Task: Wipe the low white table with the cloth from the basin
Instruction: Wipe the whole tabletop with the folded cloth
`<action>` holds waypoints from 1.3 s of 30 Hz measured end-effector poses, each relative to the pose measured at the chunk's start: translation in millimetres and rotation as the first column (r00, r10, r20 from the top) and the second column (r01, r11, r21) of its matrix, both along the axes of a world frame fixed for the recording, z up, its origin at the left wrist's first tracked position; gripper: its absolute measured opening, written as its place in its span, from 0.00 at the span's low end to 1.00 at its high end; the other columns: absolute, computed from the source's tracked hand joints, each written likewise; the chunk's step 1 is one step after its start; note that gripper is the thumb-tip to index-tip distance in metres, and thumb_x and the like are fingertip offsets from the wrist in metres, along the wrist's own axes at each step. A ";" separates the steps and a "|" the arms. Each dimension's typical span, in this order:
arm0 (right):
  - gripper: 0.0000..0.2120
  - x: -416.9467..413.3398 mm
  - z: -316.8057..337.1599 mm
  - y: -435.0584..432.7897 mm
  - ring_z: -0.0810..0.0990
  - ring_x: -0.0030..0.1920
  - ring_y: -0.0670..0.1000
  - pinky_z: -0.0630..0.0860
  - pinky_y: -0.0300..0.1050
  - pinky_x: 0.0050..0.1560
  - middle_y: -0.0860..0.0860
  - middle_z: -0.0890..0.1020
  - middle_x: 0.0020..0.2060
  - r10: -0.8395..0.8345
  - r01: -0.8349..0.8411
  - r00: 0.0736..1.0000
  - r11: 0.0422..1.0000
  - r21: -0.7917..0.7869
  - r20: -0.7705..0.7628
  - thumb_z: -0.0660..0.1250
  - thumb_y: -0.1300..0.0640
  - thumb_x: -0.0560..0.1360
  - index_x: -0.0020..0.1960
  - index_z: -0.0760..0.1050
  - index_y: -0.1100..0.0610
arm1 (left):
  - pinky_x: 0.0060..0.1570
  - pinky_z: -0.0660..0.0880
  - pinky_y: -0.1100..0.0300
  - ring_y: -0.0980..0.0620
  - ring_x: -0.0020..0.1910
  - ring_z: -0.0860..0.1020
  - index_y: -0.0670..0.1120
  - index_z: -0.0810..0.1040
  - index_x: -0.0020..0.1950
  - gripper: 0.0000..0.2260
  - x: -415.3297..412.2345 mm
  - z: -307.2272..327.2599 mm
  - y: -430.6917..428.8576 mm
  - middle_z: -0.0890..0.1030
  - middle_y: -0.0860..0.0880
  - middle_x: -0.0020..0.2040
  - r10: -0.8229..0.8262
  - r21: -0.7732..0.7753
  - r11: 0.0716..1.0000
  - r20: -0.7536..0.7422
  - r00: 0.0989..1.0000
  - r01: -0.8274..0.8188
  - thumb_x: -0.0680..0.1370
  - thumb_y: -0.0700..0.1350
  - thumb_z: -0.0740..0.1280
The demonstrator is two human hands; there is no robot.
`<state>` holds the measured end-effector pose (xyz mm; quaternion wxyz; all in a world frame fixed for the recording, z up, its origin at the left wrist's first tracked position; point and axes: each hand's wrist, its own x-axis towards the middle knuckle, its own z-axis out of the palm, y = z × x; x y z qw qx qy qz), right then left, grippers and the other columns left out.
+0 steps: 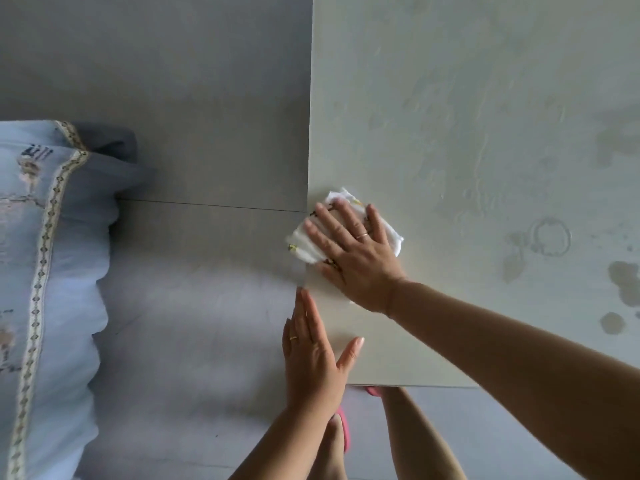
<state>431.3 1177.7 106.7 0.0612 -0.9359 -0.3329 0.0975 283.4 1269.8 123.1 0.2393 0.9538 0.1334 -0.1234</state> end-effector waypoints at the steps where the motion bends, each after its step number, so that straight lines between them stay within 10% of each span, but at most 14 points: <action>1: 0.28 16.3 -0.6 -13.6 0.51 0.76 0.57 0.44 0.65 0.72 0.49 0.55 0.76 0.100 -0.099 0.995 0.995 -0.030 0.016 0.48 0.40 0.78 0.76 0.52 0.46 | 0.64 0.68 0.41 0.38 0.67 0.71 0.36 0.51 0.75 0.43 0.1 0.3 0.8 0.63 0.36 0.73 -0.011 0.016 1.000 -0.005 1.000 0.011 0.73 0.66 0.59; 9: 0.27 73.3 -5.0 1.9 0.42 0.77 0.54 0.34 0.63 0.71 0.48 0.48 0.77 -0.634 0.636 0.772 0.771 0.035 -0.053 0.48 0.42 0.80 0.77 0.47 0.46 | 0.70 0.56 0.41 0.42 0.73 0.63 0.38 0.55 0.75 0.37 83.2 -3.7 9.4 0.62 0.39 0.74 0.040 0.043 0.998 0.102 0.994 -0.045 0.77 0.64 0.49; 15: 0.28 103.5 0.8 -39.9 0.50 0.77 0.55 0.42 0.61 0.72 0.49 0.55 0.77 -0.065 0.065 0.998 0.997 -0.031 0.023 0.43 0.38 0.78 0.76 0.52 0.45 | 0.71 0.55 0.41 0.41 0.73 0.62 0.39 0.58 0.75 0.29 127.8 -12.9 9.7 0.62 0.40 0.75 -0.162 0.147 0.979 0.121 0.979 0.144 0.77 0.52 0.51; 21: 0.28 151.5 -8.0 -31.6 0.41 0.77 0.53 0.34 0.62 0.71 0.48 0.47 0.77 -0.634 0.635 0.772 0.772 0.023 -0.039 0.46 0.40 0.79 0.77 0.46 0.46 | 0.72 0.55 0.45 0.42 0.74 0.60 0.38 0.56 0.76 0.31 160.0 -18.0 0.0 0.57 0.40 0.76 -0.036 0.241 0.971 0.105 0.994 0.010 0.78 0.56 0.52; 28: 0.25 146.7 0.1 -36.0 0.46 0.77 0.53 0.38 0.60 0.72 0.47 0.51 0.77 -0.001 0.001 1.000 1.000 0.010 0.002 0.44 0.43 0.80 0.77 0.49 0.45 | 0.68 0.65 0.49 0.39 0.70 0.66 0.36 0.57 0.75 0.33 172.7 -18.3 -11.2 0.58 0.37 0.75 0.065 0.191 0.978 0.118 0.991 -0.087 0.78 0.57 0.52; 35: 0.25 191.9 -7.0 -17.8 0.42 0.77 0.53 0.35 0.63 0.71 0.48 0.48 0.77 -0.634 0.637 0.771 0.770 0.046 -0.063 0.45 0.44 0.81 0.77 0.48 0.46 | 0.66 0.66 0.50 0.39 0.70 0.66 0.37 0.53 0.76 0.33 173.8 -16.9 -12.7 0.57 0.37 0.76 0.087 0.173 0.980 0.088 0.992 -0.101 0.78 0.57 0.52; 39: 0.27 140.5 -3.8 28.7 0.42 0.77 0.55 0.33 0.64 0.70 0.49 0.48 0.77 -0.243 0.246 0.968 0.968 0.045 -0.064 0.44 0.43 0.79 0.77 0.48 0.47 | 0.65 0.68 0.50 0.39 0.68 0.68 0.37 0.56 0.75 0.34 174.9 -15.7 -11.4 0.59 0.37 0.75 0.086 0.171 0.980 0.080 0.993 -0.099 0.76 0.57 0.55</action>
